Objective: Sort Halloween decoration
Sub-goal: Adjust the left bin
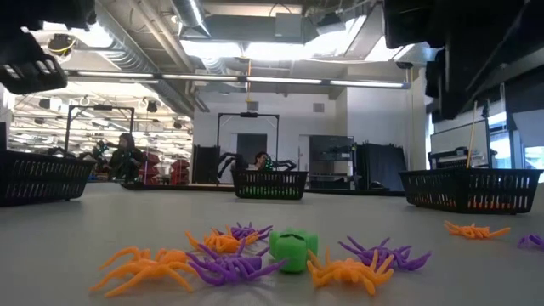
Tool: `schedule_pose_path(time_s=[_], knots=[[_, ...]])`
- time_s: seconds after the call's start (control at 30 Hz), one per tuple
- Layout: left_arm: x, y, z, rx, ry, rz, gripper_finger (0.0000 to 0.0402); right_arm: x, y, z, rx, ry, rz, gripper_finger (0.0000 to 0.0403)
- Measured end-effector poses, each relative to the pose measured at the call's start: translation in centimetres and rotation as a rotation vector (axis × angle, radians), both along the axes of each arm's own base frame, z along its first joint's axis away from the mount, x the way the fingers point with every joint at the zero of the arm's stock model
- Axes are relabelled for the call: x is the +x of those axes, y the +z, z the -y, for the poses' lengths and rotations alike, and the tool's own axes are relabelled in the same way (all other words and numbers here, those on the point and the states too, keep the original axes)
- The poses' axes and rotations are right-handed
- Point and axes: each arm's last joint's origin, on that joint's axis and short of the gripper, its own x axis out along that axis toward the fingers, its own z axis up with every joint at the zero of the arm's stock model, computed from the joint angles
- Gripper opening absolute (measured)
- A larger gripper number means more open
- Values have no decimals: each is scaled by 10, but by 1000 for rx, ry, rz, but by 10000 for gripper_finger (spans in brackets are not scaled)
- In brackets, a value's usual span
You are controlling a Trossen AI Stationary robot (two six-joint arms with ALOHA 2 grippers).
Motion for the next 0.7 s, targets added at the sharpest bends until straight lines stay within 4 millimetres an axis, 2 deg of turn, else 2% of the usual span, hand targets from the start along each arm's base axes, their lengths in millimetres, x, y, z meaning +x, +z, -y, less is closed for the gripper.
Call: schedule_pose_path(time_s=[0.2,0.43,0.7], knots=[[9,-14,-2,192,-52,37,73,3,0,6,-207,-42,83,150],[29,-45,12,93,-127,-26,125,6,2,11,-263,-92,125,150],[38,-76,19,116,-150,-164,187,7,2,11,-258,-97,134,150]])
